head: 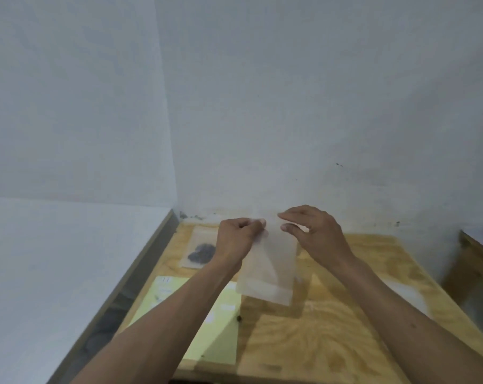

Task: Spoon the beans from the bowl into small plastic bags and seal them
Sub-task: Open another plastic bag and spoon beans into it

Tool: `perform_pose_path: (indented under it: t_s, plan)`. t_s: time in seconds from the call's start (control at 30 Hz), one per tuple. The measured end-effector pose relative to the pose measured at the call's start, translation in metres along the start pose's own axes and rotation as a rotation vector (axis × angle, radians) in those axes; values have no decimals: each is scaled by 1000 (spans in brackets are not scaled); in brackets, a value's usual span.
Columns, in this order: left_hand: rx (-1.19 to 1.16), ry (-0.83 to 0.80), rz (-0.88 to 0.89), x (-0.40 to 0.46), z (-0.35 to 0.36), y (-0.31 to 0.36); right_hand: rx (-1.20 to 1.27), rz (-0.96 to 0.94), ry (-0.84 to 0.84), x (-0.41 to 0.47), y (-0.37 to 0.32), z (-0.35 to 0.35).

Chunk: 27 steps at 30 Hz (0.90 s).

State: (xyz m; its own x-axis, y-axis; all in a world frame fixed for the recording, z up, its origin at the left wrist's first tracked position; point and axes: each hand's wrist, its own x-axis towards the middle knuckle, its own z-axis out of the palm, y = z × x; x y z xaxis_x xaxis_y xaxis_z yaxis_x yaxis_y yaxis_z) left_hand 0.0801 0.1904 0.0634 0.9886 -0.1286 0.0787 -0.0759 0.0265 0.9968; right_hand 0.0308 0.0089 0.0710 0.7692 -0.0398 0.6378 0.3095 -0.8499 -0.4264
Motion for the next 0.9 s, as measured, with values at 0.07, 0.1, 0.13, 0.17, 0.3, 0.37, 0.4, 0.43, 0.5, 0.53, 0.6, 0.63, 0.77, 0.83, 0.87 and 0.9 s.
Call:
perform_pose_path:
  t_s: [0.07, 0.1, 0.13, 0.17, 0.3, 0.37, 0.4, 0.43, 0.5, 0.53, 0.6, 0.63, 0.77, 0.83, 0.87, 0.9]
  plan:
    - [11, -1, 13, 2, -3, -3, -31, -22, 26, 1, -2, 7]
    - [25, -11, 22, 3, -3, -4, -36, -14, 24, 3, -4, 9]
    - [49, -22, 32, 3, -4, -6, -33, 9, 4, 4, -4, 9]
    - [83, -35, 52, 4, -4, -9, -37, 30, -26, 6, -4, 10]
    - [125, -108, 53, -3, -3, -4, -137, -37, -99, 12, 1, 9]
    - [124, -90, -51, -1, -2, 2, -210, -150, -68, 11, 4, 9]
    - [121, -86, -108, 1, -1, 6, -232, -195, -43, 10, 5, 9]
    - [111, -97, -161, 3, -1, 10, -244, -224, -18, 9, 6, 9]
    - [118, -139, -226, 9, -3, 12, -263, -271, 26, 9, 8, 9]
    - [121, -157, -246, 10, -3, 13, -277, -295, 45, 8, 9, 9]
    - [129, -193, -252, 10, -3, 16, -312, -337, 65, 7, 12, 9]
    - [139, -218, -249, 11, -3, 17, -327, -356, 70, 5, 13, 10]
    - [192, -351, -256, 13, -7, 22, -355, -366, 99, 2, 14, 11]
    - [211, -413, -260, 12, -9, 26, -363, -369, 116, 1, 13, 11]
    - [229, -417, -254, 11, -9, 28, -362, -378, 120, 1, 13, 12]
    - [243, -388, -248, 13, -9, 28, -359, -391, 125, 1, 13, 12]
